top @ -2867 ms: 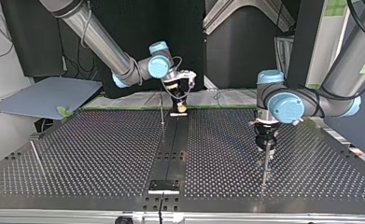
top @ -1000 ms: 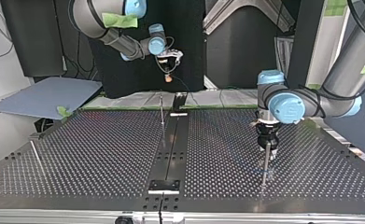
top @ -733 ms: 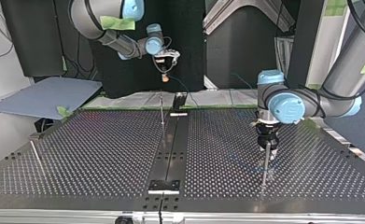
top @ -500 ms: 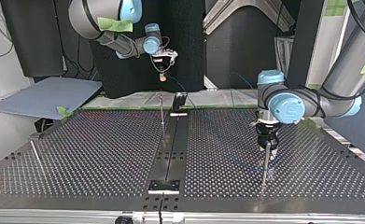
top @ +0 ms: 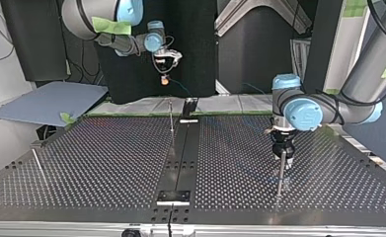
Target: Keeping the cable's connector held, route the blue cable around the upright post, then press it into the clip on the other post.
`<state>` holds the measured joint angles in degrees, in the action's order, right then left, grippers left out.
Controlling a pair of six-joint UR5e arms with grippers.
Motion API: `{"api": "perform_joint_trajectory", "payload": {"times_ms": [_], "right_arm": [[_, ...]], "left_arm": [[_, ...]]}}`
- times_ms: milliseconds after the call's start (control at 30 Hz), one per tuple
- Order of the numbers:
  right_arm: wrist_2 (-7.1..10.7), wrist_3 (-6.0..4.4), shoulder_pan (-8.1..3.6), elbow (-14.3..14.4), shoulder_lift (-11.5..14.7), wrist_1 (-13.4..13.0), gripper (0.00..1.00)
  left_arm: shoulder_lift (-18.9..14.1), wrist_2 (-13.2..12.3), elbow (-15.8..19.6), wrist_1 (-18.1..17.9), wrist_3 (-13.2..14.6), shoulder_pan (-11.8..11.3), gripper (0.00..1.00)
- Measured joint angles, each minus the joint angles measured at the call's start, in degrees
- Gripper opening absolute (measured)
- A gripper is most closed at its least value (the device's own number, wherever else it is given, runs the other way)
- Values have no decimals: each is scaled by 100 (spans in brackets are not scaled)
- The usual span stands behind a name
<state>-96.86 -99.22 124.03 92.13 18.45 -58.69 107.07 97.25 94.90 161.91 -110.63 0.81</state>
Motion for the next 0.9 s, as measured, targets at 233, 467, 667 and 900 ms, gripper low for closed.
{"api": "perform_joint_trajectory", "payload": {"times_ms": [233,467,667,900], "right_arm": [[-99,97,-47,399,397,-400,0],[-124,222,-36,820,817,-819,0],[-182,258,-54,1169,1167,-1168,0],[-365,287,-58,1580,1461,-1579,0]], "left_arm": [[0,2,0,8,-58,0,100],[0,144,0,44,-95,0,100],[-3,286,0,124,-99,27,100],[-5,410,0,231,-99,82,100]]}}
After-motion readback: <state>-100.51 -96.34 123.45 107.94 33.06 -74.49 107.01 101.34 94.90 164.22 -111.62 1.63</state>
